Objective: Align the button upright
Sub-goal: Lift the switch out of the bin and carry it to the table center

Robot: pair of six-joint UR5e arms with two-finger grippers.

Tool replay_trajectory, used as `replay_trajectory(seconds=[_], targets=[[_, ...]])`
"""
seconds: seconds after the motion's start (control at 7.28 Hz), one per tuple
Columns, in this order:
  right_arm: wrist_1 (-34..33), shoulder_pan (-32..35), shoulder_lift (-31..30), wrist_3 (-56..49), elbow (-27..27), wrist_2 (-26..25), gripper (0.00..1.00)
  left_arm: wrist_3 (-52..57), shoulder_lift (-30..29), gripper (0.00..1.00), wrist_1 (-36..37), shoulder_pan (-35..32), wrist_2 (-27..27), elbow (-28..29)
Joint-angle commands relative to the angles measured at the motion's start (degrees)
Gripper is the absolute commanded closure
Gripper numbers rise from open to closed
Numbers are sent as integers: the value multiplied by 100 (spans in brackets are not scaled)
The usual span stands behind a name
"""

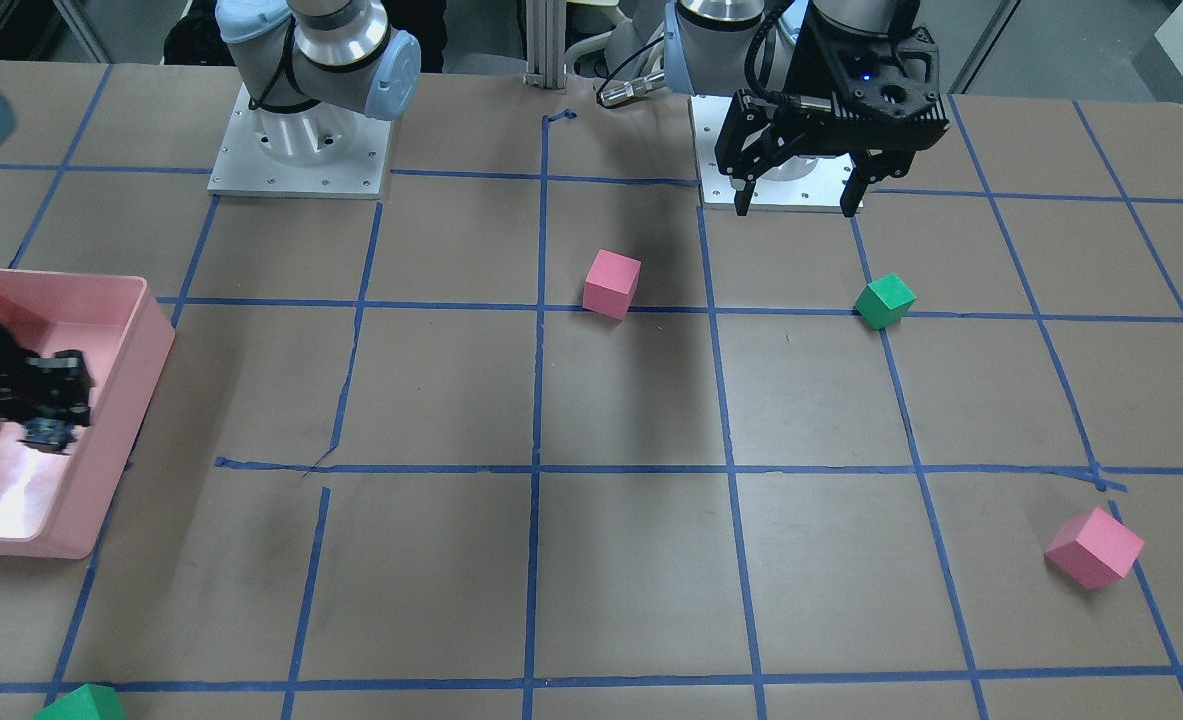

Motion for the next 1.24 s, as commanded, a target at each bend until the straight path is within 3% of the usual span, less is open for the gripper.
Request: replay_trajectory(seconds=[0.0,0.14,0.27,0.41,0.82,1.1], targets=[[-12,1594,-134,269,-27,287,100,0,0,0,1,0,4,1],[-91,2298,-47,739,43,707,100,0,0,0,-7,0,4,1],[-570,2915,102,1484,52,1155,100,0,0,0,-7,0,4,1],[-1228,3330,391,2413,43,1194,100,0,0,0,-7,0,4,-8],[-2346,4342,1269,4096,43,818,100,0,0,0,-7,0,4,-8],[-2851,4538,1763,4479,70,607,100,0,0,0,1,0,4,-8]])
